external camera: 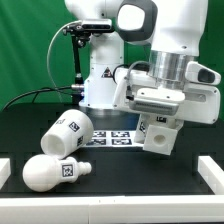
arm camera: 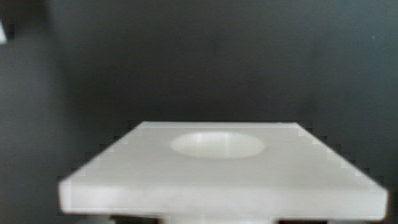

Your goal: Assemble lamp

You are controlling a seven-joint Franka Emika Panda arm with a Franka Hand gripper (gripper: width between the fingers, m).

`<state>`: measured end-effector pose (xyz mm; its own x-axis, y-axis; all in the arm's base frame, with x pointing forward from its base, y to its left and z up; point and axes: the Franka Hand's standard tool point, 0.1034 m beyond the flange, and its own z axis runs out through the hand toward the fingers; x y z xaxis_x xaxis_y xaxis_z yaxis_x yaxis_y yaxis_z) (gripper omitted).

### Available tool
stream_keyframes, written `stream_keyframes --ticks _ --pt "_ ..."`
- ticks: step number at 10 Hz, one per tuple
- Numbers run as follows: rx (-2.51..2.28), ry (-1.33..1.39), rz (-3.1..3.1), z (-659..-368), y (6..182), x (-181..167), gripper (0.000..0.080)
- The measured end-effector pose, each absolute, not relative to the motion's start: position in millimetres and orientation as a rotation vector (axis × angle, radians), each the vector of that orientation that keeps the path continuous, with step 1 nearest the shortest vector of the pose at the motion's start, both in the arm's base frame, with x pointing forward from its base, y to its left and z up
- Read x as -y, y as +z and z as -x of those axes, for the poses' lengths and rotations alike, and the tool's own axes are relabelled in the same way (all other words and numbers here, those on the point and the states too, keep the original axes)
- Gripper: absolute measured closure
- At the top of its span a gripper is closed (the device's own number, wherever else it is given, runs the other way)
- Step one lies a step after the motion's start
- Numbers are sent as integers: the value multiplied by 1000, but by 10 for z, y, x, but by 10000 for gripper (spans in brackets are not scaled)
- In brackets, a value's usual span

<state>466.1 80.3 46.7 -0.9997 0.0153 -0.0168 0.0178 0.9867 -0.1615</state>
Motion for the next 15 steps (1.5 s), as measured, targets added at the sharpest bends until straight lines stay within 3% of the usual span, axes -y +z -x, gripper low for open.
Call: stream_keyframes --ticks 4,7,8,9,10,11,14,15 --pt "-3155 -276 -44 -4592 312 -933 489" --pt "-3150 -285 -152 -4586 299 -910 489" --pt "-3151 -285 -153 -4585 297 -906 420" --pt "-3151 -285 -154 -4586 297 -902 420" --pt "-3151 -285 -155 -4586 296 -899 217" --pt "-3151 -285 -156 -4587 296 -897 137" --pt "-3150 -285 -157 -4589 298 -892 101" --pt "-3140 -302 -160 -4625 377 -868 101"
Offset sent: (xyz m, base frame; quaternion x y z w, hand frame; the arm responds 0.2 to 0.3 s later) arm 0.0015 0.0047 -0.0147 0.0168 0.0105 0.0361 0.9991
